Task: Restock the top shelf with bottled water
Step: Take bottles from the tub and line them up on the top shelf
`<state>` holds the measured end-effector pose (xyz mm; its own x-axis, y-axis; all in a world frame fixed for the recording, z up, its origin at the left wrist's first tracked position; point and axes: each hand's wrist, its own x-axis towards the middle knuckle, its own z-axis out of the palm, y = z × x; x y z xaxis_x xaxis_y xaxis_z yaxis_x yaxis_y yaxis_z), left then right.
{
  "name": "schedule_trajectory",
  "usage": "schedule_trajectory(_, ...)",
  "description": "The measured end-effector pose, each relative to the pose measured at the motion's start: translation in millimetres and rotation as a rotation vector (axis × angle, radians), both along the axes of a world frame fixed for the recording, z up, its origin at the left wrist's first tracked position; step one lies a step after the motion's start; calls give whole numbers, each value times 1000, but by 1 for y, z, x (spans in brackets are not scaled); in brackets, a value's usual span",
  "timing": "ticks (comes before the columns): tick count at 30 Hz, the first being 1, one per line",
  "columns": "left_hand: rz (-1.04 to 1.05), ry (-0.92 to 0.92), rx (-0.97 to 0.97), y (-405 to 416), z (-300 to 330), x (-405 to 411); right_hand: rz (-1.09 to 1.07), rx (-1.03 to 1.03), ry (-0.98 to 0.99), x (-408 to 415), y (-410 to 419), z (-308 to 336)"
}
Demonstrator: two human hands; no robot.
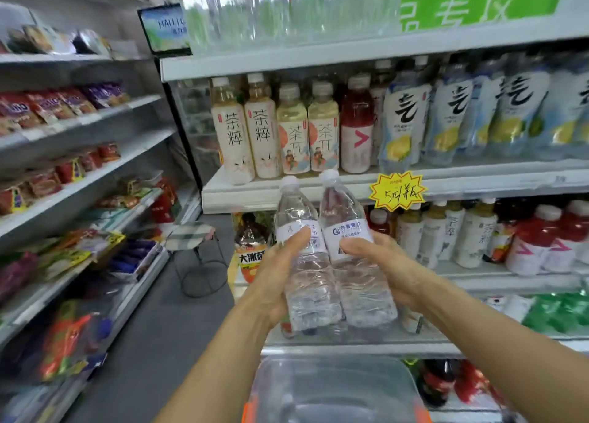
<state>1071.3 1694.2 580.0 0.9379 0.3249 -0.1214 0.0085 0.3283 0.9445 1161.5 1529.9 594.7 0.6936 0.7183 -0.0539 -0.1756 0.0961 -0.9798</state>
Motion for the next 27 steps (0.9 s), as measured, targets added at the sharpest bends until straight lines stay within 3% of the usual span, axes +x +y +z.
schedule_trajectory(9,6,-165,161,-35,95,49,-145,-27,-416,52,-28,95)
schedule_trajectory(22,174,-429,354,-69,235,155,-358,205,-731,162,-57,264)
schedule_trajectory(27,298,-491,406,-68,266,187,-379,236,-739,218,-44,310)
